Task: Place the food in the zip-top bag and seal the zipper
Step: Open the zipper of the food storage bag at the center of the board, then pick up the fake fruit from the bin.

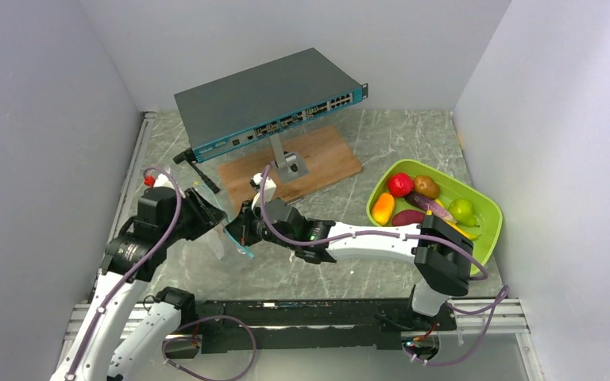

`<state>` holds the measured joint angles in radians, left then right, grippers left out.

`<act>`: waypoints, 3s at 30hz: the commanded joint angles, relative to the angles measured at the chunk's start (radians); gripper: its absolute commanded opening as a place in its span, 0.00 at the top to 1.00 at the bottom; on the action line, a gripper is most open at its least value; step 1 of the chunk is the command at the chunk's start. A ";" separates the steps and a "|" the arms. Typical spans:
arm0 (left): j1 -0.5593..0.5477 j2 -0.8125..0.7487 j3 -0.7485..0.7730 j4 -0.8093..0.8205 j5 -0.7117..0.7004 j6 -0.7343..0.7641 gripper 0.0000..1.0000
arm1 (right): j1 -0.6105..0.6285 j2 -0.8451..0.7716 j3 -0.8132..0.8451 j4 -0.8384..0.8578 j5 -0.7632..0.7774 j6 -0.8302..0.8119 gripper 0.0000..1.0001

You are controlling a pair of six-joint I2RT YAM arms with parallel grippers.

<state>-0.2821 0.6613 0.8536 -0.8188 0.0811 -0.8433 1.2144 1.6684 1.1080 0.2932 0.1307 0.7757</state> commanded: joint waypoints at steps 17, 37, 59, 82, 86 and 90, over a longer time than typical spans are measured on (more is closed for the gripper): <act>-0.004 0.023 0.000 0.016 -0.062 0.055 0.62 | 0.033 -0.042 0.051 0.030 0.050 -0.050 1.00; -0.005 -0.041 -0.040 -0.017 -0.025 0.298 1.00 | 0.037 -0.110 -0.118 -0.055 0.324 0.037 1.00; -0.005 0.115 -0.136 0.230 0.264 0.503 1.00 | -0.022 -0.247 -0.033 -0.377 0.151 -0.410 0.40; -0.043 0.052 -0.140 0.223 0.269 0.514 1.00 | -0.710 -0.584 -0.263 -0.665 0.335 -0.170 0.03; -0.045 0.053 -0.139 0.219 0.255 0.509 1.00 | -0.807 -0.589 -0.299 -0.686 0.345 -0.144 0.01; -0.047 0.042 -0.142 0.219 0.238 0.500 1.00 | -0.864 -0.584 -0.340 -0.689 0.366 -0.113 0.01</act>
<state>-0.3225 0.7158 0.7105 -0.6319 0.3389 -0.3523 0.3893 1.0897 0.8032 -0.3691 0.4660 0.6140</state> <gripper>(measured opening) 0.012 0.986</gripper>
